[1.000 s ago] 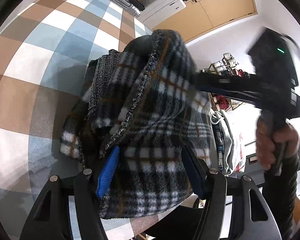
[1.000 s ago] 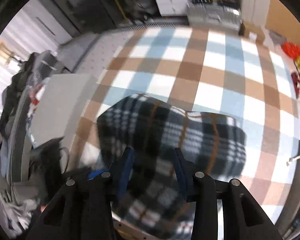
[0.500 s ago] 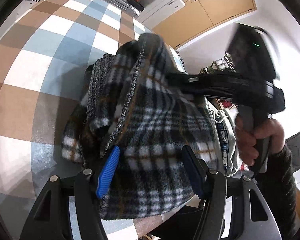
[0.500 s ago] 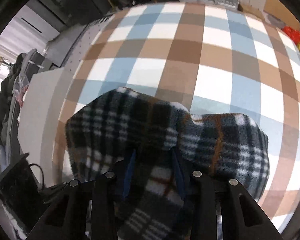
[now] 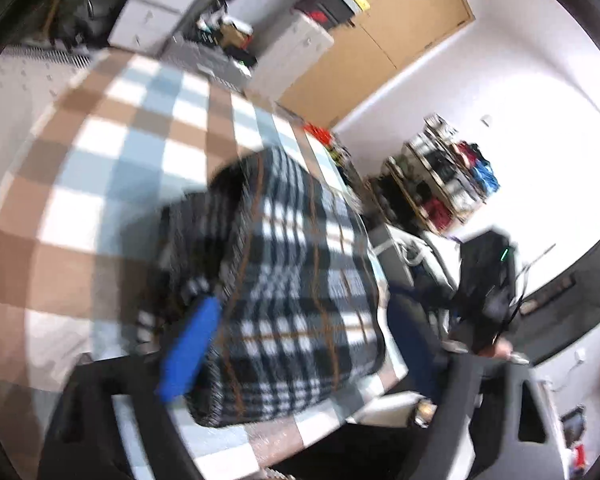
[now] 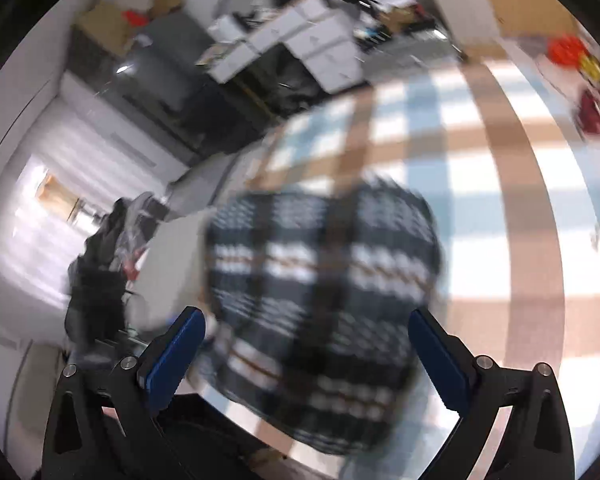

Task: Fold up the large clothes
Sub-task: 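Grasp the plaid bundle with both grippers from its two sides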

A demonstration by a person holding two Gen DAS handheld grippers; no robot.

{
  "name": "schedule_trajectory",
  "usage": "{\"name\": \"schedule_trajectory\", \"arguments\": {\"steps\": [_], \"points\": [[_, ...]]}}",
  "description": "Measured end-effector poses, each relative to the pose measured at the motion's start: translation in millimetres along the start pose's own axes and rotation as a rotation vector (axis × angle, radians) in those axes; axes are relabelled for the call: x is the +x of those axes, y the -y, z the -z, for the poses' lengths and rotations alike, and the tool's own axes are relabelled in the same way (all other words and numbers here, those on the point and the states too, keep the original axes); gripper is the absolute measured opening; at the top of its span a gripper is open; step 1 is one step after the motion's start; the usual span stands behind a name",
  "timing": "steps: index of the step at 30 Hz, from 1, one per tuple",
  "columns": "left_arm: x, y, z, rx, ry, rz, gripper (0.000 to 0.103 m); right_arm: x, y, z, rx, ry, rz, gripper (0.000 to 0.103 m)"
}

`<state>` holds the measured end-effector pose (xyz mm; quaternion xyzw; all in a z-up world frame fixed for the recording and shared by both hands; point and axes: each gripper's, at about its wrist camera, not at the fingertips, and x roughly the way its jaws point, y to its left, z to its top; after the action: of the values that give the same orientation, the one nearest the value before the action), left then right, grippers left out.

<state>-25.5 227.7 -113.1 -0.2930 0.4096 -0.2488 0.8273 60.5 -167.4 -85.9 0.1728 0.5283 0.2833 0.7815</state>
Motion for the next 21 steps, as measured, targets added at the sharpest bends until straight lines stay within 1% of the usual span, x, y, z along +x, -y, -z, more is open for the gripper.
{"name": "schedule_trajectory", "arguments": {"steps": [1,2,3,4,5,6,7,9,11,13,14,15,16,17,21], "points": [[1,1,-3,0.012,-0.002,-0.026,0.088,6,10,6,0.026,-0.001,0.011,0.103],[7,3,-8,0.037,-0.021,-0.080,0.088,11,17,9,0.045,0.008,0.023,0.103],[15,3,-11,0.061,-0.042,-0.131,0.088,13,25,13,0.074,0.031,0.031,0.103],[26,1,-14,0.081,-0.083,-0.166,0.088,15,30,17,0.101,0.058,0.013,0.103],[36,-3,-14,0.088,-0.120,-0.181,0.088,14,33,20,0.117,0.066,-0.013,0.103],[54,-12,-17,0.077,-0.193,-0.190,0.088,16,37,22,0.134,0.066,-0.041,0.103],[63,-26,-19,0.049,-0.246,-0.192,0.088,18,39,22,0.149,0.067,-0.060,0.103],[77,-47,-20,-0.022,-0.316,-0.202,0.088,25,43,23,0.163,0.059,-0.100,0.103],[87,-62,-20,-0.075,-0.357,-0.156,0.088,32,47,22,0.169,0.050,-0.105,0.103],[89,-70,-20,-0.107,-0.362,-0.115,0.088,39,52,23,0.192,0.031,-0.098,0.103],[89,-72,-21,-0.118,-0.368,-0.098,0.088,42,55,24,0.226,0.024,-0.120,0.103],[91,-77,-22,-0.138,-0.389,-0.057,0.088,43,55,25,0.240,0.025,-0.148,0.103],[93,-80,-21,-0.153,-0.408,-0.026,0.088,44,54,25,0.235,0.019,-0.156,0.103],[93,-83,-22,-0.170,-0.424,-0.003,0.088,46,53,23,0.215,0.012,-0.141,0.103],[94,-91,-24,-0.207,-0.470,0.052,0.088,50,53,18,0.189,0.012,-0.160,0.103]]}}
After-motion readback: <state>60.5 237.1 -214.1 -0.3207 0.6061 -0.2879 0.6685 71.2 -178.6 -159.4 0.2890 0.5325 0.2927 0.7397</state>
